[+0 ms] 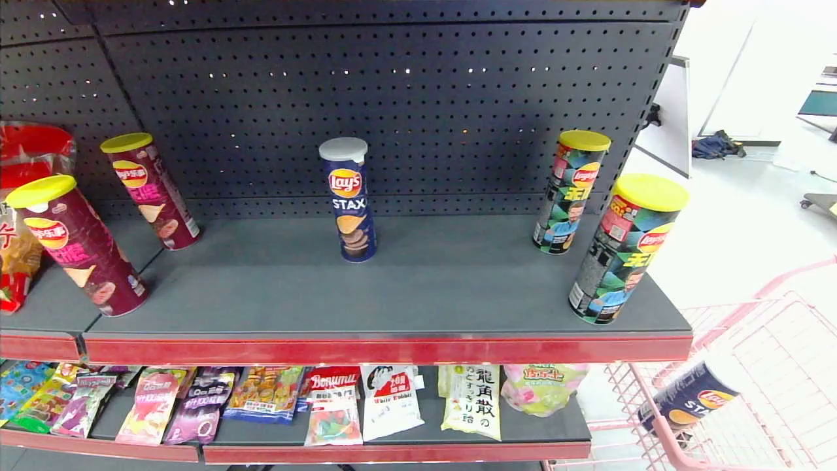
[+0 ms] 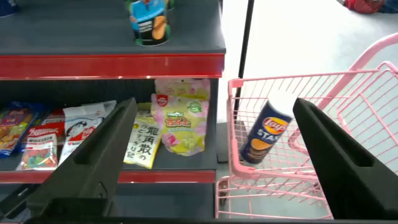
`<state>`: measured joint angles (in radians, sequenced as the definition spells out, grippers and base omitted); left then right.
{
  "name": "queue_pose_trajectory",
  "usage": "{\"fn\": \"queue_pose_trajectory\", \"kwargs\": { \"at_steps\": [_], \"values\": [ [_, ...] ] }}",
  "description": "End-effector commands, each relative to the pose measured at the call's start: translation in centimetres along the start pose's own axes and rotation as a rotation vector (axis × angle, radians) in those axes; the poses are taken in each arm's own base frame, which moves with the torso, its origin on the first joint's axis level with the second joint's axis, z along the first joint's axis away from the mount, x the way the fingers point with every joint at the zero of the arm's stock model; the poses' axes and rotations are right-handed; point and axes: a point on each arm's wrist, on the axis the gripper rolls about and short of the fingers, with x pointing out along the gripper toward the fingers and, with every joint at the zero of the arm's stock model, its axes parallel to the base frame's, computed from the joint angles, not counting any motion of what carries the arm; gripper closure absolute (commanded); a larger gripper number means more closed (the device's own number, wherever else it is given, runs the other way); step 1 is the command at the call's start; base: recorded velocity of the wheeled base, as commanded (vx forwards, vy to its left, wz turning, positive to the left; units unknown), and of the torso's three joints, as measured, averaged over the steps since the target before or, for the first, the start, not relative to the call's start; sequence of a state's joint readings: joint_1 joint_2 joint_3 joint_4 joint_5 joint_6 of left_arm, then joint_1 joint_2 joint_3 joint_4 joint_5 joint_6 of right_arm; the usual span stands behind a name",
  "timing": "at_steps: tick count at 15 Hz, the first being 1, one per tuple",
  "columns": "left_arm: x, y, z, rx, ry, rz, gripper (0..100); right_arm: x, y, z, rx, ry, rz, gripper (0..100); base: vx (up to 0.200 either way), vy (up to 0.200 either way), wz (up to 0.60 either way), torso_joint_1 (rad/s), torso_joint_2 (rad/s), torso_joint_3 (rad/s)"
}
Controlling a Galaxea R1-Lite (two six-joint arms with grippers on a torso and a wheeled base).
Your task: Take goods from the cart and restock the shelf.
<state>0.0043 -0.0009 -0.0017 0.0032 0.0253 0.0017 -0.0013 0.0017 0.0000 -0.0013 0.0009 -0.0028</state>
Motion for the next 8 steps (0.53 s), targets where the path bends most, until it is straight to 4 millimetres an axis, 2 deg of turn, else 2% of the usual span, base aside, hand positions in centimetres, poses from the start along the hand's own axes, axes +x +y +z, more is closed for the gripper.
{"fn": "queue_pose_trajectory", "kwargs": {
  "at_steps": [1,4,8],
  "values": [
    [0.01,0.00,0.00,0.000,0.001,0.001,0,0.00,0.00,0.00,0.000,0.000,0.000,0,0.000,-0.200,0.00,-0.007,0.00,0.002],
    [0.01,0.00,0.00,0.000,0.001,0.001,0,0.00,0.00,0.00,0.001,0.000,0.000,0,0.000,-0.200,0.00,0.002,0.00,0.006],
    [0.01,0.00,0.00,0.000,0.001,0.001,0,0.00,0.00,0.00,0.003,0.000,-0.001,0,0.000,0.000,0.00,0.000,0.00,0.000]
  ]
}}
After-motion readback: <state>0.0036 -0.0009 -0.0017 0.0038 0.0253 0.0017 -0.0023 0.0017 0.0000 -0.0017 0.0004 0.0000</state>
